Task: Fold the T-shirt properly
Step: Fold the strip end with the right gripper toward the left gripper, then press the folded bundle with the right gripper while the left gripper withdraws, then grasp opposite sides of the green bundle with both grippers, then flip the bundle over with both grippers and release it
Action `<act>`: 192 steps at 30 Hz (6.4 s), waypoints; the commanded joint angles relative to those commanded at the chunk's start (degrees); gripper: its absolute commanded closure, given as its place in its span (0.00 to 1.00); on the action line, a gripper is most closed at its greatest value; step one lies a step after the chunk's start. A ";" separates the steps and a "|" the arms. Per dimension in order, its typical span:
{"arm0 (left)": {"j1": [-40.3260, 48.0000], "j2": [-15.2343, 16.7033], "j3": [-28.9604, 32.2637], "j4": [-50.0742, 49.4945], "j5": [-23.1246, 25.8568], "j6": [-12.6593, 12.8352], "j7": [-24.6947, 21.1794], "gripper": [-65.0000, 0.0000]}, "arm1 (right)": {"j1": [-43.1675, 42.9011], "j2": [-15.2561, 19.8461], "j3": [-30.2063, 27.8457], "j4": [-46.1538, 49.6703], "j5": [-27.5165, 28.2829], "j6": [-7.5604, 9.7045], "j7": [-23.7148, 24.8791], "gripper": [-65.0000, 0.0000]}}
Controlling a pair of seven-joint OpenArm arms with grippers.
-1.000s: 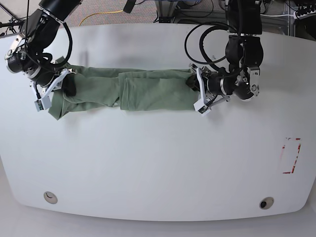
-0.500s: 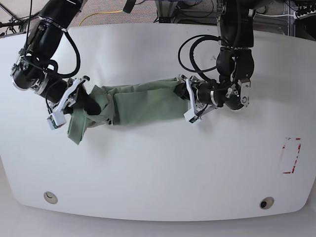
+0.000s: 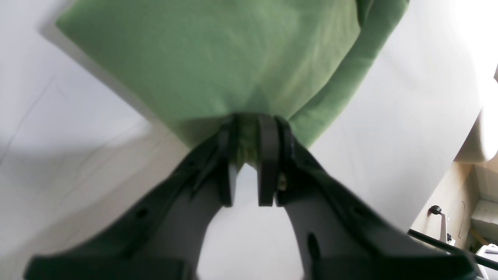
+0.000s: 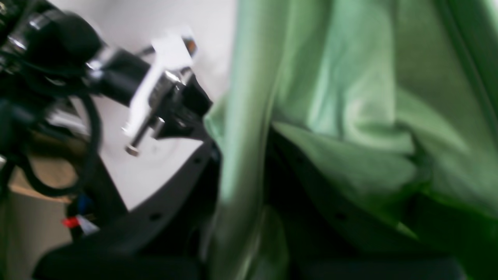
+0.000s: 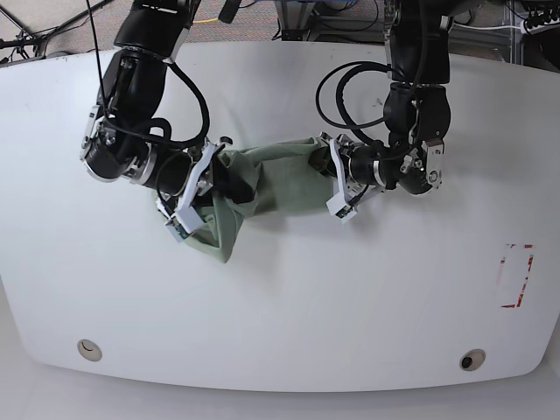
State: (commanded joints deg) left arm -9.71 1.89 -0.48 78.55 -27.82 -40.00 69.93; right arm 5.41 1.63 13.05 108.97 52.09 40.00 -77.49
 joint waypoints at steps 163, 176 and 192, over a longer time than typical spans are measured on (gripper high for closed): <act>-1.05 -3.96 3.78 -6.86 21.27 0.00 -15.30 0.88 | 11.25 11.87 -11.16 -46.24 -35.25 0.00 43.78 0.82; -17.41 -6.95 3.78 -22.68 20.84 0.00 -19.96 0.88 | 0.26 9.41 -6.07 -28.57 -35.60 0.00 36.04 0.82; -17.23 -8.79 3.25 1.76 21.01 0.00 -5.45 0.88 | 1.23 4.04 -8.62 -8.35 -35.52 0.00 21.63 0.82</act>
State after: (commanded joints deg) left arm -26.95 -6.90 2.77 80.31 -6.81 -40.00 64.48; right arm 6.64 5.67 4.44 100.62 16.57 40.00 -55.87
